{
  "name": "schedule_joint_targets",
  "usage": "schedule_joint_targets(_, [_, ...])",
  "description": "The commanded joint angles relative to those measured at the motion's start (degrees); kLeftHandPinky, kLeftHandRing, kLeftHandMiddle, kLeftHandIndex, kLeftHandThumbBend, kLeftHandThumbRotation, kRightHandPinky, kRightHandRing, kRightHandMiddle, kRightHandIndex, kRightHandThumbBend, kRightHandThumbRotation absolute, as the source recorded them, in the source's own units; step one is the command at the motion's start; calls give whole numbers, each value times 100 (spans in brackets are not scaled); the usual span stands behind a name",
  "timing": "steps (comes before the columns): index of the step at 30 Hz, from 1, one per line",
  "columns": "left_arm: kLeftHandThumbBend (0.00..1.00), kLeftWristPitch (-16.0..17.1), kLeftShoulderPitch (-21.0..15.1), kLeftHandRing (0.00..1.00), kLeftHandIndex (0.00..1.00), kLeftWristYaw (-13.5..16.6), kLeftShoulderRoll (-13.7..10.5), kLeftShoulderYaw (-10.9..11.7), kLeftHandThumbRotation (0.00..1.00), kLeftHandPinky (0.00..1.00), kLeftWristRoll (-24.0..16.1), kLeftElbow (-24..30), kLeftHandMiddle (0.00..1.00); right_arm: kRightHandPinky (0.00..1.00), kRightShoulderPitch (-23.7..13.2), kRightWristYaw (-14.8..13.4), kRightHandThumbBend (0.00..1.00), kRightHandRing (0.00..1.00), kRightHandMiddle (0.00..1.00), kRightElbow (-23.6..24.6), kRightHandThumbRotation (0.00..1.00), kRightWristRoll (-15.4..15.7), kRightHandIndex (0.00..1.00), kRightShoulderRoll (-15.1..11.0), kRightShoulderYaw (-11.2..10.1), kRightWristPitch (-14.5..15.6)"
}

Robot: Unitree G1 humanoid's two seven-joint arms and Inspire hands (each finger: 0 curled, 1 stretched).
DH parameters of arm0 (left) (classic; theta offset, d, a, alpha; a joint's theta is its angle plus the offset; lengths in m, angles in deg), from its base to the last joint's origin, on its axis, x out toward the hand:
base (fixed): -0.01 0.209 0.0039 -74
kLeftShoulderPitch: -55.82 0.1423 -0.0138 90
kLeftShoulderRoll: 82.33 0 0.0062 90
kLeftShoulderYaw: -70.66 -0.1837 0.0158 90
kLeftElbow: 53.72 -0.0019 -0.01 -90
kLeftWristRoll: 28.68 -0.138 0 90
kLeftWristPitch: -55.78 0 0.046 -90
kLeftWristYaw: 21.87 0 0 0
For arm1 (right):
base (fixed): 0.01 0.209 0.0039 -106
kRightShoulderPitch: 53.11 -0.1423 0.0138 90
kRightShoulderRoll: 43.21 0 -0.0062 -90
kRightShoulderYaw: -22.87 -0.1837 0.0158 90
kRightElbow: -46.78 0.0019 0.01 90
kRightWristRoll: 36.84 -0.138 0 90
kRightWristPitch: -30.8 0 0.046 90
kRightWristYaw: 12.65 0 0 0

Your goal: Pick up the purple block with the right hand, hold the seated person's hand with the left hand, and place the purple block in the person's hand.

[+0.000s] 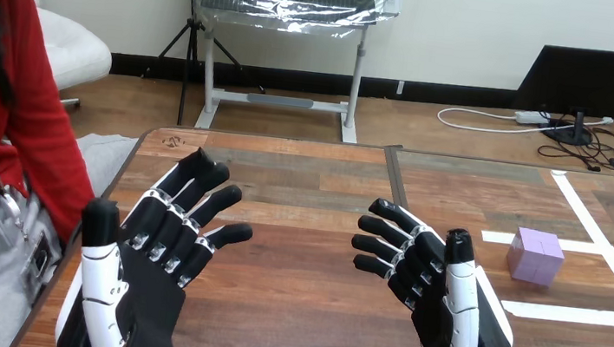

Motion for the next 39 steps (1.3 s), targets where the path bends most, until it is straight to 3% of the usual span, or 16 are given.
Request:
schedule_joint_targets(1, [63, 73, -327, 81, 80, -86, 327, 138, 100, 66, 21, 107, 83, 75, -409, -2, 70, 78, 80, 226, 100, 19, 81, 6, -52, -22])
schedule_joint_targets(28, [64, 5, -367, 79, 78, -58, 350, 171, 99, 57, 27, 116, 81, 75, -502, 51, 70, 78, 80, 71, 100, 39, 82, 6, -77, -72])
schedule_joint_targets(35, [64, -1, -414, 79, 77, -93, 336, 195, 98, 55, 50, 79, 81, 74, -819, -66, 68, 79, 81, -371, 100, 344, 82, -60, -129, -375])
schedule_joint_targets(39, [64, -18, -431, 78, 77, -76, 325, 208, 98, 55, 6, 83, 81, 78, -1134, -130, 68, 82, 83, -776, 100, 579, 84, -165, -177, -552])
